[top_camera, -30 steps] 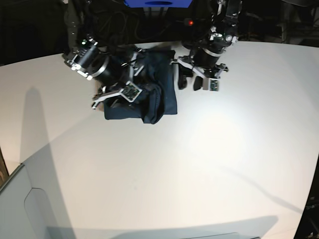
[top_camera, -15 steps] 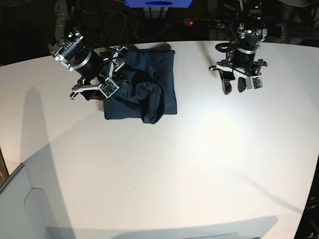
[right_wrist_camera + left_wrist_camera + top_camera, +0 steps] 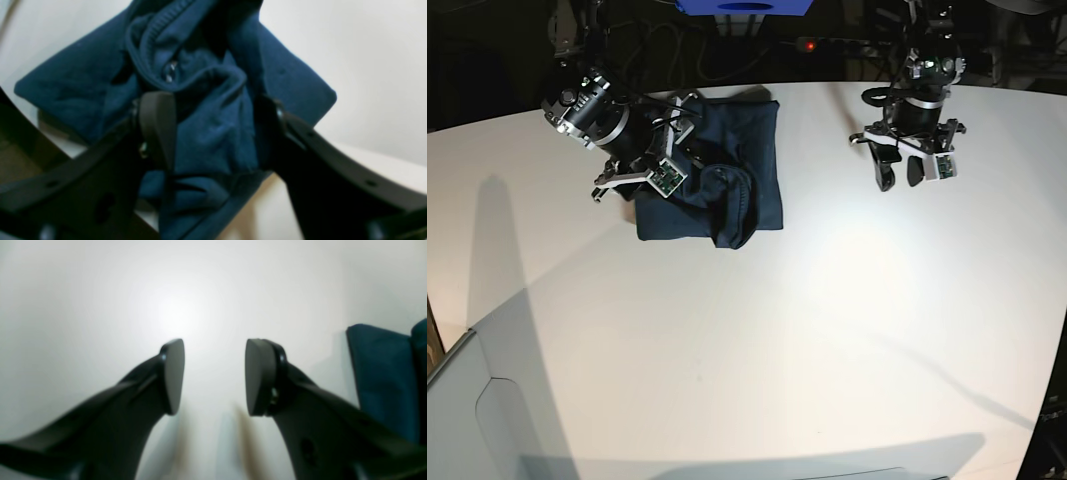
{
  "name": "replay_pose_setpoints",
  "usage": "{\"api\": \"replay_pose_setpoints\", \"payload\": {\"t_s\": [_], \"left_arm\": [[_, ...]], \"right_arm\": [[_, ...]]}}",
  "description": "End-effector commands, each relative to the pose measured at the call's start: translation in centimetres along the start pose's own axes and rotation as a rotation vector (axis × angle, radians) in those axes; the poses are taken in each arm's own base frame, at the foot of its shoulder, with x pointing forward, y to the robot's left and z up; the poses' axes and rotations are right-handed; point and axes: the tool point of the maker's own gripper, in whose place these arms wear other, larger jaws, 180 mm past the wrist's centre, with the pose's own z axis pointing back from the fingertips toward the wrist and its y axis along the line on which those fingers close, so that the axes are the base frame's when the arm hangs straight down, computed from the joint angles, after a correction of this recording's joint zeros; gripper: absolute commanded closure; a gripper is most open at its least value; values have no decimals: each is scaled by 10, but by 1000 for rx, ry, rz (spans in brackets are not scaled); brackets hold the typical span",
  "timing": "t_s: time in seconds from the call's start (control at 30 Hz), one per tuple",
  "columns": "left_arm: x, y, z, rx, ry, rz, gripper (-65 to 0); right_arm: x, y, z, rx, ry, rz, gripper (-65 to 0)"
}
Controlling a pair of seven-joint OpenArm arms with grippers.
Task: Fold the T-shirt properly
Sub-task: 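Release the folded end with the right gripper and raise both grippers, then press and smooth the bundle's collar edge with the right gripper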
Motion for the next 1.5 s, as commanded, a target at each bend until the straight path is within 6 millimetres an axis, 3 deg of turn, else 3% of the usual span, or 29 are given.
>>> {"api": "replay_pose_setpoints", "payload": {"t_s": [0.0, 0.1, 0.87, 1.33, 1.47], "left_arm": [[11, -1, 3, -7, -41, -6, -282], [11, -1, 3, -7, -41, -6, -282], [11, -1, 2, -7, -41, -6, -282], [8, 0, 2, -5, -34, -6, -282], [9, 1, 2, -4, -34, -8, -282]], "right_arm": [[11, 4, 2, 18, -46, 19, -209], [12, 10, 1, 33, -47, 21, -2], [34, 137, 14, 386, -115, 216, -6], [30, 126, 17, 361, -106, 251, -7], [30, 122, 17, 350, -102, 248, -70]]}}
